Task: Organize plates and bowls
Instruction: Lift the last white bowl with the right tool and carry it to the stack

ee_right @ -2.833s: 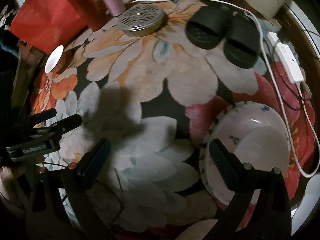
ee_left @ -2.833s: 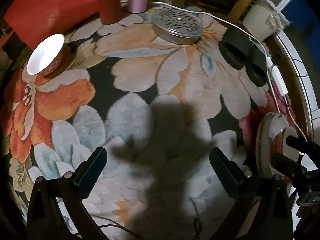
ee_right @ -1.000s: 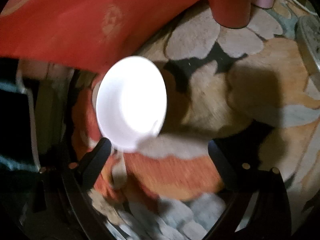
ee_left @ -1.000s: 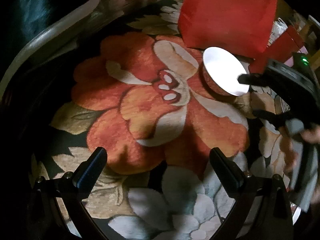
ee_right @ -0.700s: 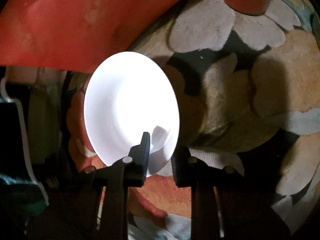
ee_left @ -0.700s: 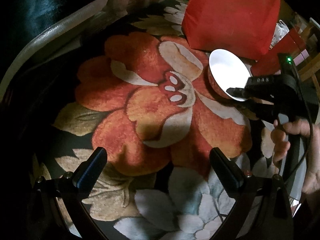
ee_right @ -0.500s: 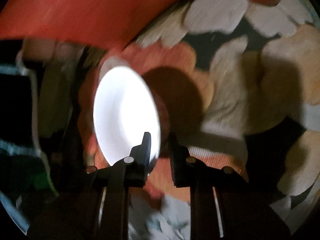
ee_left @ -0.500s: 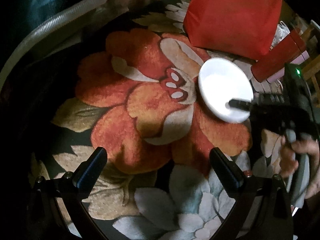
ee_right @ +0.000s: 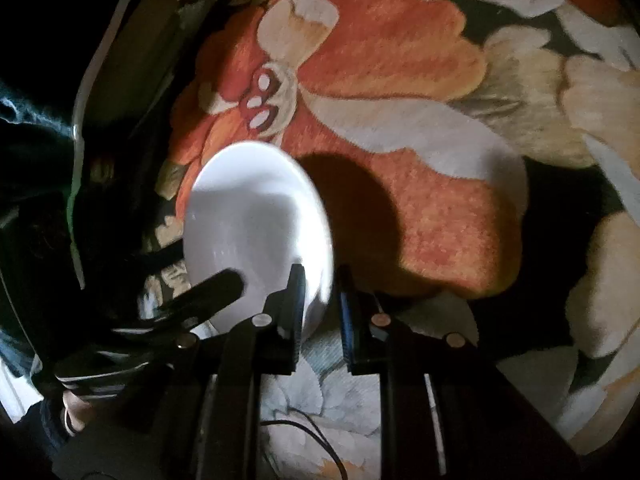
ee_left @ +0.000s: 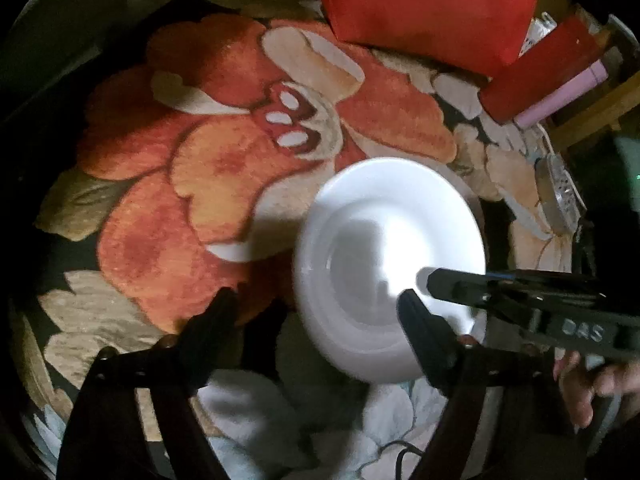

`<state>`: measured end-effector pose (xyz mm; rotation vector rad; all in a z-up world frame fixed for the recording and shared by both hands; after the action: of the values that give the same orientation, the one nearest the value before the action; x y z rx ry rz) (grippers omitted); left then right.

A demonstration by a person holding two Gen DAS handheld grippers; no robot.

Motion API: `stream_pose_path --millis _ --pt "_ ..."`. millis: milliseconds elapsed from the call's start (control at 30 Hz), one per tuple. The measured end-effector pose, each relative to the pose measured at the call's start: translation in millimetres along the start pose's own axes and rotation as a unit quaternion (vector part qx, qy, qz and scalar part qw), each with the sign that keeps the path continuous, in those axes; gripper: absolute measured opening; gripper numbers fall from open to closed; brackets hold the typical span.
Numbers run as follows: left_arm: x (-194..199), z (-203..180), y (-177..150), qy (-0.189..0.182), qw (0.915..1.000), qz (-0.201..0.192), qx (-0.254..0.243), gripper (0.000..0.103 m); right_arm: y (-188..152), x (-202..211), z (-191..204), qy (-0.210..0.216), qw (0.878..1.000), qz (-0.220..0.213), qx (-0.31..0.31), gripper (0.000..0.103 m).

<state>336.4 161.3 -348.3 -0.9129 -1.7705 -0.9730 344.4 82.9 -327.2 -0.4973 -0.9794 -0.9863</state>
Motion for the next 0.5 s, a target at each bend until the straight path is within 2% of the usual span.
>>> stream_pose_path --millis 67,100,133,267,300,333,500 --pt "-3.8 -3.5 0.7 0.002 1.0 -0.007 -0.003 0.074 -3.3 3.8 0.9 -0.015 1.0 -0.022 0.0 0.017" --pt "-5.3 -3.8 1.6 0.005 0.9999 -0.008 -0.004 0.059 -4.1 4.1 2.1 -0.016 0.999 -0.028 -0.003 0.017" --pt "-8.4 -4.5 3.0 0.009 0.9999 -0.007 -0.005 0.05 -3.9 3.0 2.7 -0.015 0.999 -0.033 -0.009 0.017" --pt "-14.4 -5.3 9.0 0.01 0.9998 -0.014 0.0 0.033 6.6 0.2 -10.3 -0.016 0.998 -0.04 -0.039 0.017" --pt "-14.5 -6.5 10.4 0.004 0.9999 -0.014 0.0 0.02 4.6 -3.1 -12.1 -0.014 0.998 -0.038 -0.047 0.018" --pt "-15.5 -8.5 11.1 0.002 0.9999 -0.011 0.0 0.017 3.3 -4.8 -13.1 -0.016 0.998 -0.038 -0.054 0.017" --pt "-6.5 -19.7 8.4 0.003 0.9994 -0.022 -0.026 0.016 -10.1 3.7 -17.5 -0.025 0.997 -0.043 -0.056 0.015"
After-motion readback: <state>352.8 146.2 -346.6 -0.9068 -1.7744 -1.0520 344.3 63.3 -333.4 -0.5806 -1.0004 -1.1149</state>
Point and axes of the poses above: each gripper's, at about its wrist camera, not at the fingertips, and x roughly against the way its jaws point, z to its left, y to its top, the point moved 5 cm from there along -x, roughly the way its jaws point, and after that the axes turned 1 degree about -z, right-handed, at the moved point
